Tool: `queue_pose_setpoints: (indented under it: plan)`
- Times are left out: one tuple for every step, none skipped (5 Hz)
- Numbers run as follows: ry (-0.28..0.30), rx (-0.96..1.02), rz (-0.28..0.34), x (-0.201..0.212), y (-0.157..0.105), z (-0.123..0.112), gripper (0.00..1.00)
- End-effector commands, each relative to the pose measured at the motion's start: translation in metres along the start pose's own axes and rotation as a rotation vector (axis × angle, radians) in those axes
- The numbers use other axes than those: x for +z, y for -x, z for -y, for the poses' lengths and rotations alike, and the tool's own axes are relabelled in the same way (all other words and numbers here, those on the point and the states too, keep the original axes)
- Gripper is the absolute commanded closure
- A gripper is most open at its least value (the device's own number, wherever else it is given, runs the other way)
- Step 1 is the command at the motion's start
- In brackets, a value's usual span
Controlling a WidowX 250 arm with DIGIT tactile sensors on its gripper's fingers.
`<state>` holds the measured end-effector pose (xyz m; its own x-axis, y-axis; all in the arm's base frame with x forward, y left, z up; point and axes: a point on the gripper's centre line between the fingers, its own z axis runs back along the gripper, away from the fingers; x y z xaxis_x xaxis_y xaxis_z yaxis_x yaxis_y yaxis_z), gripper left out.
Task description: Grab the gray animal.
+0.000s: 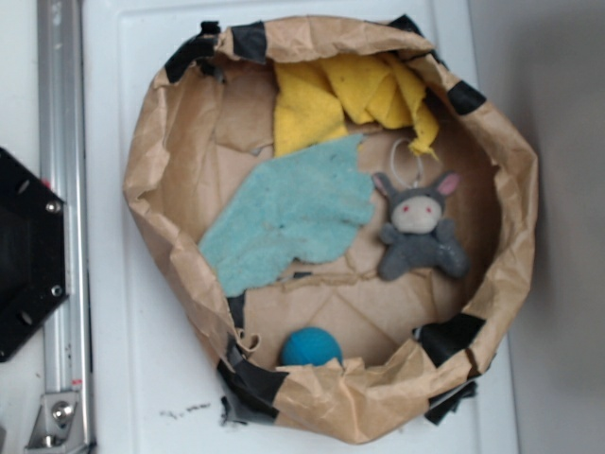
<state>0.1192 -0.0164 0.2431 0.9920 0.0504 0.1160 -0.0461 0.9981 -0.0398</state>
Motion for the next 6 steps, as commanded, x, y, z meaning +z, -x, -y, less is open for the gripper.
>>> queue_pose_setpoints:
  plan:
    - [0.0,0.0,0.0,0.0,0.0,0.0,0.0]
    - [0.087,-0.242,0.041,-0.02,-0.036,0.004,0.0]
    - [0.015,-0.415,0.112,-0.04,-0.073,0.008,0.0]
    - [-0.051,-0.633,0.138,-0.071,-0.113,0.011,0.0]
    - [-0.122,-0.652,0.12,-0.111,-0.146,0.004,0.0]
    - [-0.146,-0.716,0.084,-0.143,-0.17,0.006,0.0]
